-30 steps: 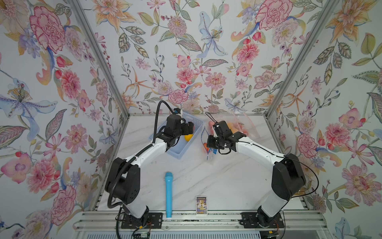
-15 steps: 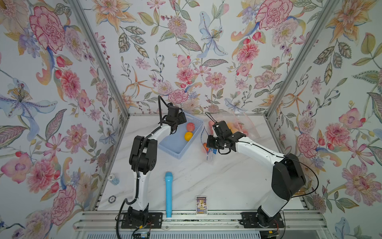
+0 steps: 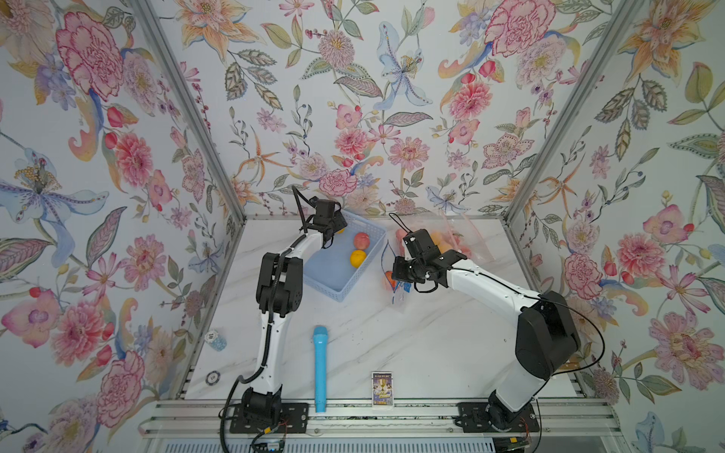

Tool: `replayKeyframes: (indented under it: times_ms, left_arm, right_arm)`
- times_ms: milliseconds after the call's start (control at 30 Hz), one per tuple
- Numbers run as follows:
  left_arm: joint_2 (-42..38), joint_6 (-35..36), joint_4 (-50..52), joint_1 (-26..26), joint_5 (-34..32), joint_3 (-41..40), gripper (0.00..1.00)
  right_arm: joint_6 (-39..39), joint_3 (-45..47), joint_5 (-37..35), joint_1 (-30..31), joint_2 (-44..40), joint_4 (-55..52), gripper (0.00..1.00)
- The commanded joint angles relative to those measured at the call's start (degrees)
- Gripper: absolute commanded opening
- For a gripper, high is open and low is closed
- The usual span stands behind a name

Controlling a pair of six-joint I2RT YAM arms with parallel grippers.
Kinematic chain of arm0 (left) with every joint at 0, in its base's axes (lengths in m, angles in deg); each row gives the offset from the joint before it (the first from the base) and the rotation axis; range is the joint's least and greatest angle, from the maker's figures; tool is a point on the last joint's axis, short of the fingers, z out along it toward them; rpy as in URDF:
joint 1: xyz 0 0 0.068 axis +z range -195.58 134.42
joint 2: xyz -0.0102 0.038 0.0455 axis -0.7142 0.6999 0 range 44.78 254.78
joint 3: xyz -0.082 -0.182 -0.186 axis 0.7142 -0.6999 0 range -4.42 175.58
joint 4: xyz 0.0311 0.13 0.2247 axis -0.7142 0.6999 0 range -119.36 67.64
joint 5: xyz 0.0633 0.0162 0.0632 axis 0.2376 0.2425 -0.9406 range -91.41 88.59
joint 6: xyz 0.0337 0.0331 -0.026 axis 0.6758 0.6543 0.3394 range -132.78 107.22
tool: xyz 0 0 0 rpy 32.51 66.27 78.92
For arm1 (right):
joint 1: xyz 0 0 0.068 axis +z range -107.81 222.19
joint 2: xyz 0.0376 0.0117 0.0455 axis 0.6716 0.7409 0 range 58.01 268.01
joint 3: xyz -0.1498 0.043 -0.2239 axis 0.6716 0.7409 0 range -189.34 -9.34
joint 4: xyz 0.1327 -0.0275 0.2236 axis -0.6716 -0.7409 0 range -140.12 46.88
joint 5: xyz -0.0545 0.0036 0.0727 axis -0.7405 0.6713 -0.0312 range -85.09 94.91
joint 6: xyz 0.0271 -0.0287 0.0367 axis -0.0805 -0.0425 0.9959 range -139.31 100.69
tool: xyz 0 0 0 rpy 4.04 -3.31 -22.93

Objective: Place the peach in a zip-top bag and seal the zipper
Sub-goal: Pick up the peach from the basket.

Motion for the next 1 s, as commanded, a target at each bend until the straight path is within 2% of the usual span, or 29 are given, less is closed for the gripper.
replayKeyframes:
  times_ms: [0,733,800,967]
  left_arm:
    - [2.64,-3.09,2.47,0.51,0.96,3.68,0.78]
    - [10.79,-6.42,3.62,1.41,2.22,12.89,0.78]
    - [10.92,-6.37,3.42,1.39,2.25,12.94,0.74]
    - [10.14,-6.19,2.05,1.42,2.68,11.59,0.58]
  right_arm:
    - [0.54,-0.29,-0.14,0.24,0.8,-0.71,0.0]
    - [0.24,-1.09,1.13,-0.24,2.33,-0.77,0.0]
    - [0.25,-1.08,1.29,-0.26,2.51,-0.78,0.0]
    - [0.12,-1.18,1.31,-0.62,2.63,-0.78,0.0]
